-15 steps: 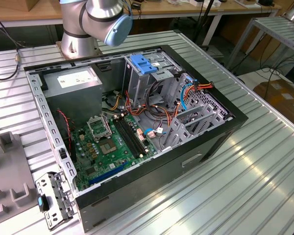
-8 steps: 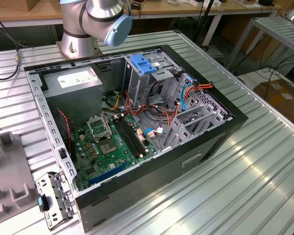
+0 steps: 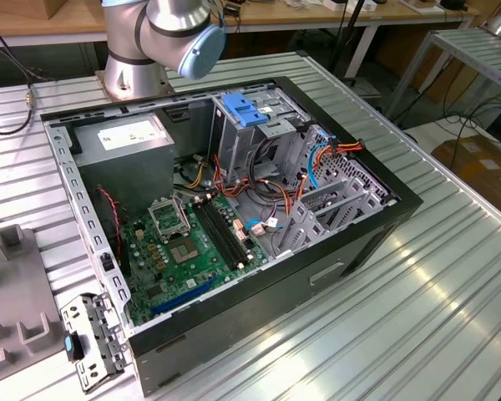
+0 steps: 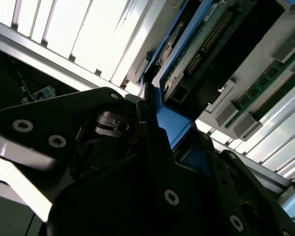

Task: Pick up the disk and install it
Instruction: 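Pick up the disk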

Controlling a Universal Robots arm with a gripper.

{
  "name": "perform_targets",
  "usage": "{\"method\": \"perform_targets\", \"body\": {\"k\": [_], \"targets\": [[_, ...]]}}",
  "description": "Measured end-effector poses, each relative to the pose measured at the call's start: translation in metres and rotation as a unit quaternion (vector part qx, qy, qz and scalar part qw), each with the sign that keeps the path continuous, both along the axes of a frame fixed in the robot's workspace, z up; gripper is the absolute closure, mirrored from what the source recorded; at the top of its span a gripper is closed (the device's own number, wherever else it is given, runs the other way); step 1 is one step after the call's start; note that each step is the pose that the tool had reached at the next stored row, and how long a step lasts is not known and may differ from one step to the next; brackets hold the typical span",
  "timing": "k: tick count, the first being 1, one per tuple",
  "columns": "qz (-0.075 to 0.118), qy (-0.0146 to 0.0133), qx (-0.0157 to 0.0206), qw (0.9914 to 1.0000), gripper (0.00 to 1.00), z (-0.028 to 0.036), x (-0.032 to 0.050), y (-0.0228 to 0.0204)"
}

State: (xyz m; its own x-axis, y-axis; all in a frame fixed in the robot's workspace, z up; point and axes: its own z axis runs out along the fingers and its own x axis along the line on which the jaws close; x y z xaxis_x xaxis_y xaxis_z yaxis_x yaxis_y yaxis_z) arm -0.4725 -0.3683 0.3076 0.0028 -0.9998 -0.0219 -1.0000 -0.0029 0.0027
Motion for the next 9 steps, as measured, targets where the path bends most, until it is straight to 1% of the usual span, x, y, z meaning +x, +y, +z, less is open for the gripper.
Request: {"method": "perform_targets", "body": {"k": [6, 9], "targets": [[0.0, 0.0, 0.0, 1.0, 0.63, 0.0112, 0.0, 0.0], [0.0, 0.0, 0.0, 1.0, 0.63, 0.0155, 0.0, 0.0]]}}
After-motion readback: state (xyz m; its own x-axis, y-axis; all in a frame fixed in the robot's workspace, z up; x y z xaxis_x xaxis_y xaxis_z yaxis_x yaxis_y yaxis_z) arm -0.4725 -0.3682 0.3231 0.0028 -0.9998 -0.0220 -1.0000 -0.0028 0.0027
